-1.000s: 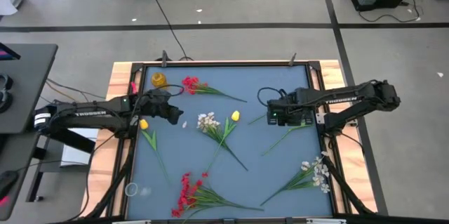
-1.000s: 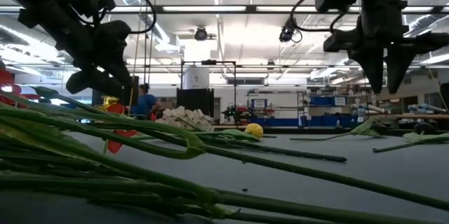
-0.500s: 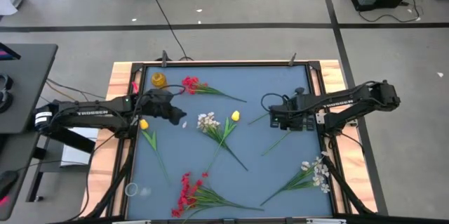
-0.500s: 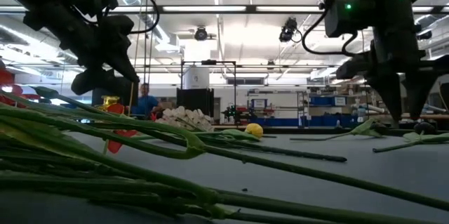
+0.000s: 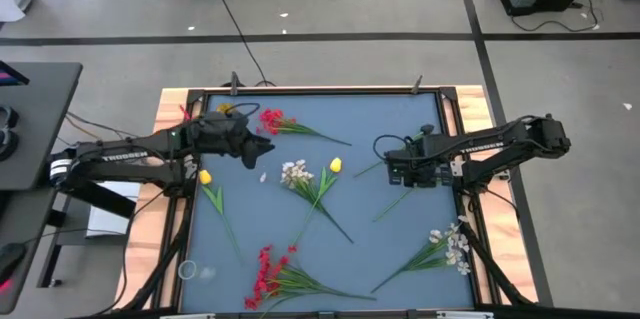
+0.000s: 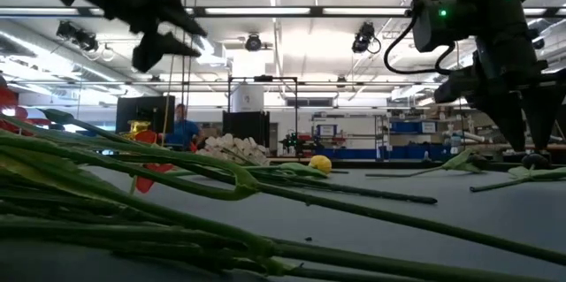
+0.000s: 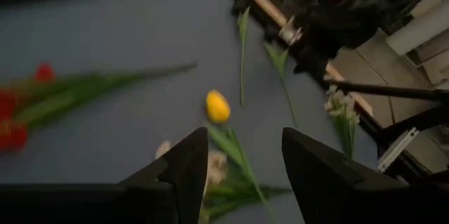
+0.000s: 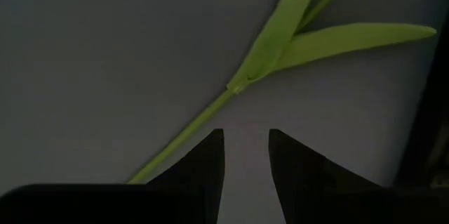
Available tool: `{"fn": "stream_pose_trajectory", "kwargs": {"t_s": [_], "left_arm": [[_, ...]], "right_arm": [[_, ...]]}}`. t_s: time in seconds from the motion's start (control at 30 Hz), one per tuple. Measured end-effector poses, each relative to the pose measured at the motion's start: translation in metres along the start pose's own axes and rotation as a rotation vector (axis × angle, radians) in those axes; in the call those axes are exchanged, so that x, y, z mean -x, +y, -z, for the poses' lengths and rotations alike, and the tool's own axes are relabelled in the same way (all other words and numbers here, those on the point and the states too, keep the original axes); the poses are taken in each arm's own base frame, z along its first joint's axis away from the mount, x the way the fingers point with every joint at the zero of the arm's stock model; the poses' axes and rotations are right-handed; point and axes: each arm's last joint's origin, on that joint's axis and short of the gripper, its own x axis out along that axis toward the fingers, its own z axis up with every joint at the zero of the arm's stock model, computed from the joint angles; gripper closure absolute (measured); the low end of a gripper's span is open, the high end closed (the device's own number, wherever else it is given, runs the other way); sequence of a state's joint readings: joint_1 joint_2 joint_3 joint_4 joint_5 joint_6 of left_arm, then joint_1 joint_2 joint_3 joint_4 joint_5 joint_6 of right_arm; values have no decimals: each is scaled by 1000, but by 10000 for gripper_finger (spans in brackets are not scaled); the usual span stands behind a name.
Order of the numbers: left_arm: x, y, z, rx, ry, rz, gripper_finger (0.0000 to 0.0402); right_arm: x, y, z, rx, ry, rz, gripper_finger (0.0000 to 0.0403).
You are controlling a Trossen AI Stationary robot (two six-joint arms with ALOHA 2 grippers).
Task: Sort flowers into vase by color
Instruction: Put the bottom black tulip into the transparent vase
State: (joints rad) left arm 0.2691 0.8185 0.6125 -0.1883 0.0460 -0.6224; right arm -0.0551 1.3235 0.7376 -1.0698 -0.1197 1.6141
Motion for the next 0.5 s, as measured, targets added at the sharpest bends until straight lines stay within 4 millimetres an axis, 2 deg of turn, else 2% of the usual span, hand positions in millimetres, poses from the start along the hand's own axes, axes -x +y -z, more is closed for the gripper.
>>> {"fn": "stream_pose_trajectory", "kwargs": {"t_s": [0.1, 0.23, 0.5], "left_arm": [[6, -6, -12, -43, -10, -7, 214], [10, -10, -17, -93, -2, -17, 214], [5, 2, -2, -107, 79, -70, 214]], "right_arm": [[0, -2, 0, -1, 14, 20, 280], [0, -4, 0, -5, 18, 41, 280], [0, -3, 3, -62, 7, 29, 280]]}}
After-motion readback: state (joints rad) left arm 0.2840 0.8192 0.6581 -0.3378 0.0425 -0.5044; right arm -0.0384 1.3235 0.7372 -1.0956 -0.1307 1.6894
